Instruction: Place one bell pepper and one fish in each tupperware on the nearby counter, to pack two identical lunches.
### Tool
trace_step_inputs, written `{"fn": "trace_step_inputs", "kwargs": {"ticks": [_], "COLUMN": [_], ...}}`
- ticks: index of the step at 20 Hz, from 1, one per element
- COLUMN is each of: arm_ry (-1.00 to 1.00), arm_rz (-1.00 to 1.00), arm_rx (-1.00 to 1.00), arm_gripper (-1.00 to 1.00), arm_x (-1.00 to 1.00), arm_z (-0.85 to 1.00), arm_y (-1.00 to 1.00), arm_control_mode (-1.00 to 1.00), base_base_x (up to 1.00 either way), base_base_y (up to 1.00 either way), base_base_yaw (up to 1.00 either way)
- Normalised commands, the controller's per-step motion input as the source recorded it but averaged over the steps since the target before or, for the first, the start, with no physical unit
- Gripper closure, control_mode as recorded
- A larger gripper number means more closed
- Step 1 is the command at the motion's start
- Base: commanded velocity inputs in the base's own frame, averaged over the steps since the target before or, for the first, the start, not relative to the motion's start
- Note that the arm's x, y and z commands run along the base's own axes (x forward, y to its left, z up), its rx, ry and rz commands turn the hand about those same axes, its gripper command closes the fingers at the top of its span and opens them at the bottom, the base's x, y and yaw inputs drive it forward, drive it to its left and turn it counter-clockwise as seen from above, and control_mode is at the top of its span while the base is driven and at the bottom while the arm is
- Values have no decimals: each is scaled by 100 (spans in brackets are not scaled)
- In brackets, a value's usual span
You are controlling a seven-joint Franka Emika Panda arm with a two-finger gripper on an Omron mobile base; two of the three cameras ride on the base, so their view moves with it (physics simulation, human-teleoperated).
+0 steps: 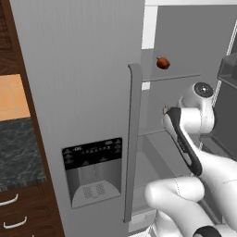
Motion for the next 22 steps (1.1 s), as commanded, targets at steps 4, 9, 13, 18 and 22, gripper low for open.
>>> {"fn": "trace_step_inputs", "kwargs": {"ticks": [4, 9, 13, 18, 22], "arm_ry": [6, 4, 4, 1, 0], "arm_rz": [-18, -22, -15, -1, 0], "arm_rx": [-7, -1, 0, 0, 0], "arm_gripper": [-100, -100, -100, -100, -100], "arm_x": [100, 100, 82, 68, 67], "arm_z": [-37, -34, -19, -8, -28], "arm_y": [-6, -35, -59, -29, -8], "arm_control_mode": [-100, -100, -100, -100, -100], "base_base_x": [0, 0, 0, 0, 0], "base_base_y": [0, 0, 0, 0, 0], "base_base_yaw": [0, 0, 0, 0, 0]}}
